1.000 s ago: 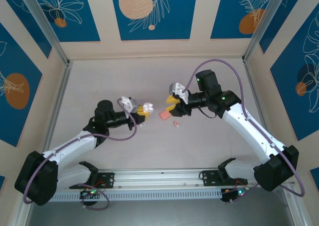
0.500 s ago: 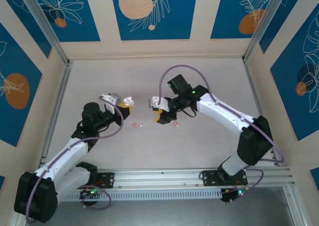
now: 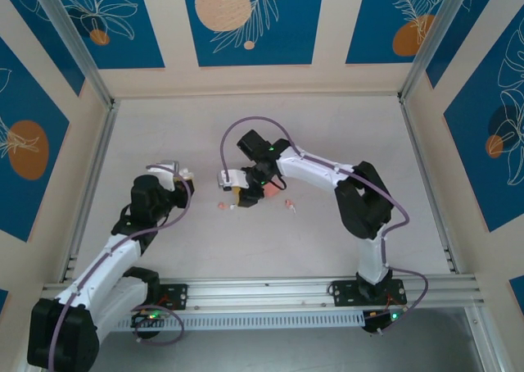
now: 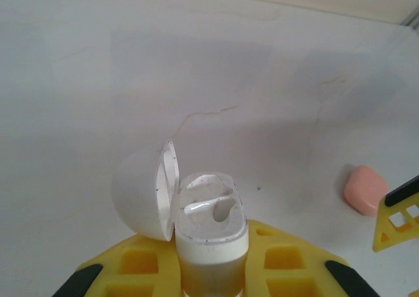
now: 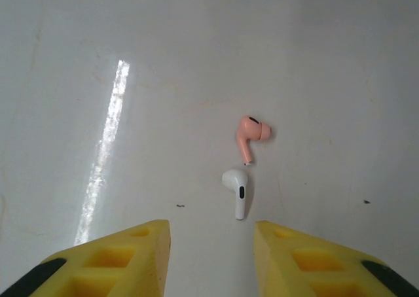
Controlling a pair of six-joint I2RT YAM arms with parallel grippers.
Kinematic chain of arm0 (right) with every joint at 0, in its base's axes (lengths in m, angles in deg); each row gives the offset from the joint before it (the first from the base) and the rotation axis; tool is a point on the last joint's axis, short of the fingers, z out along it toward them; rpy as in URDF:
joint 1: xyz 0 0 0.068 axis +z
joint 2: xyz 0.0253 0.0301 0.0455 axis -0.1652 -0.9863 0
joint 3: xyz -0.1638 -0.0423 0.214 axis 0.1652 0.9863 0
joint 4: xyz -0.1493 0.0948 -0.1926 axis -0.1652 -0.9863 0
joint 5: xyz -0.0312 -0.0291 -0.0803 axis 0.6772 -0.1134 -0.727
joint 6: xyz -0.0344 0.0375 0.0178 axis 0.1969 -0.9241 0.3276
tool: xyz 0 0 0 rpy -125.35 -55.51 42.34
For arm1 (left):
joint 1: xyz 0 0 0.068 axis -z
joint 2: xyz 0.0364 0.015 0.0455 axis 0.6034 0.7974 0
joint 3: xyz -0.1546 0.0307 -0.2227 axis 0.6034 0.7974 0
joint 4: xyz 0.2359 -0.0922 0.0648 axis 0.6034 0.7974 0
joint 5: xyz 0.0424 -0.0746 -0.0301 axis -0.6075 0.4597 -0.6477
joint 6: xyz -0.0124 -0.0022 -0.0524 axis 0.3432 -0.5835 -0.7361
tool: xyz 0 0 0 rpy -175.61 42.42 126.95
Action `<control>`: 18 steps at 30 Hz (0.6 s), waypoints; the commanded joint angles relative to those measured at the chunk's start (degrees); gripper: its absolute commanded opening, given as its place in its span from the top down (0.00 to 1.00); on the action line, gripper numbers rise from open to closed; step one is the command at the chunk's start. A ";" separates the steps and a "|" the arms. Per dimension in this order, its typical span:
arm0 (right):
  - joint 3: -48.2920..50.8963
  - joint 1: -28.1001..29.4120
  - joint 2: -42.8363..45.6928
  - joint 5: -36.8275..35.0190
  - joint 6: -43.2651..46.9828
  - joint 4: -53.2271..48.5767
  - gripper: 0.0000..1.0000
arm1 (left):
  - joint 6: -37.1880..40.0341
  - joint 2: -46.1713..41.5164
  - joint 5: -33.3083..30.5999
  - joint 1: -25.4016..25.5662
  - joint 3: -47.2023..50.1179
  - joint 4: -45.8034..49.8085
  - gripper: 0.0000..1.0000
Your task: Insert the wireless bluetooth earbuds into the charging case
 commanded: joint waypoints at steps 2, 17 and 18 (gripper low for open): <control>-3.93 1.08 -4.57 -1.70 -1.70 -1.45 0.62 | -0.67 -1.37 -2.48 -2.24 -0.77 2.79 0.85; -9.26 1.65 -13.25 -1.90 -4.61 -2.07 0.60 | -0.33 -0.76 -0.24 -4.64 -0.75 2.37 0.85; -9.33 1.65 -13.48 -1.26 -4.61 -2.43 0.59 | -0.33 -0.77 -0.21 -4.65 -0.75 2.35 0.85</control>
